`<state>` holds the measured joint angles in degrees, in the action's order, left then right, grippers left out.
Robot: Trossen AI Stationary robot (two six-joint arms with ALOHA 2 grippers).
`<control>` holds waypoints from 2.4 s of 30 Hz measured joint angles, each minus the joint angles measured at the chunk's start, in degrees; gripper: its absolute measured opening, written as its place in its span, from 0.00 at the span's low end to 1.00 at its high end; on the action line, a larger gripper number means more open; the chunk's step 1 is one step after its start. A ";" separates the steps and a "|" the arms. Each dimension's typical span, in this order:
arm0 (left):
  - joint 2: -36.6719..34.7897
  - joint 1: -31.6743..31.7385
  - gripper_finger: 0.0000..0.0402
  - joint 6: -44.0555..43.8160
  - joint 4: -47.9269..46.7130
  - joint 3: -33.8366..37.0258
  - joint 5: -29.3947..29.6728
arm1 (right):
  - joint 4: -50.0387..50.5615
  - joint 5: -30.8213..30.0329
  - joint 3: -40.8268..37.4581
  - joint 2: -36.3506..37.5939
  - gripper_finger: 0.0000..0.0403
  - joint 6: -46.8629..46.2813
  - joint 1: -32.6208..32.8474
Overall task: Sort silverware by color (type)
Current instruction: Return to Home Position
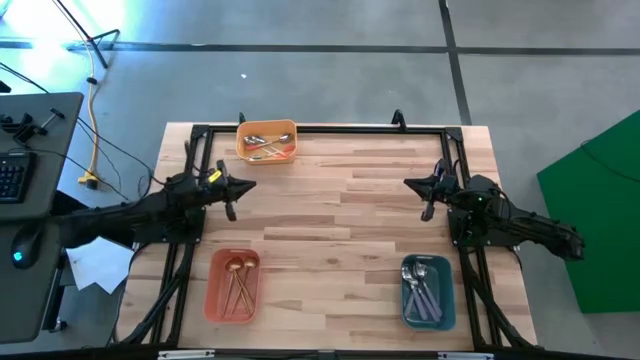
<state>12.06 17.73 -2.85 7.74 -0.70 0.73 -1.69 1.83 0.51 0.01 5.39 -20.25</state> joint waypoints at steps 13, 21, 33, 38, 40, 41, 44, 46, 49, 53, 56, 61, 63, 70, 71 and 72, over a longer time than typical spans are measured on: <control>-8.45 -0.11 0.00 0.06 -6.82 -0.01 3.81 | -0.68 -10.63 0.00 -2.44 0.00 -1.47 -1.14; -6.24 -0.12 0.00 -0.01 -6.81 -0.02 2.98 | -0.66 -10.43 -0.02 -2.91 0.00 -5.12 -1.14; -6.11 -0.12 0.00 0.01 -6.63 -0.01 2.99 | -0.66 -10.43 -0.02 -2.93 0.00 -5.40 -1.14; -6.11 -0.12 0.00 0.01 -6.63 -0.01 3.02 | -0.66 -10.43 -0.04 -2.93 0.00 -5.40 -1.14; -6.11 -0.12 0.00 0.00 -6.63 -0.01 3.02 | -0.66 -10.43 -0.04 -2.93 0.00 -5.40 -1.14; -6.11 -0.12 0.00 0.00 -6.63 -0.01 3.02 | -0.66 -10.43 -0.04 -2.93 0.00 -5.40 -1.14; -6.11 -0.12 0.00 0.01 -6.63 -0.01 3.02 | -0.66 -10.43 -0.04 -2.93 0.00 -5.40 -1.14; -6.11 -0.12 0.00 0.02 -6.63 -0.01 3.02 | -0.66 -10.43 -0.04 -2.93 0.00 -5.40 -1.14; -6.11 -0.12 0.00 0.02 -6.63 -0.01 3.02 | -0.66 -10.43 -0.04 -2.93 0.00 -5.40 -1.14; -6.11 -0.12 0.00 0.02 -6.63 -0.01 3.02 | -0.66 -10.43 -0.04 -2.93 0.00 -5.40 -1.14; -6.11 -0.13 0.00 0.02 -6.63 -0.01 3.04 | -0.66 -10.43 -0.04 -2.93 0.00 -5.40 -1.14; -6.11 -0.12 0.00 0.02 -6.63 -0.01 3.04 | -0.66 -10.43 -0.04 -2.93 0.00 -5.41 -1.14; -6.11 -0.12 0.00 0.02 -6.63 -0.01 3.04 | -0.66 -10.43 -0.04 -2.93 0.00 -5.40 -1.14; -6.11 -0.12 0.00 0.02 -6.63 -0.01 3.06 | -0.66 -10.43 -0.04 -2.94 0.00 -5.40 -1.14; -6.11 -0.12 0.01 0.02 -6.63 -0.01 3.06 | -0.66 -10.43 -0.04 -2.95 0.00 -5.41 -1.14; -6.11 -0.14 0.01 0.02 -6.63 -0.01 3.04 | -0.66 -10.43 -0.04 -2.95 0.00 -5.40 -1.14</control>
<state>5.96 17.58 -2.83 1.10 -0.71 3.77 -2.35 -8.60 0.47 -2.94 -0.01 -21.39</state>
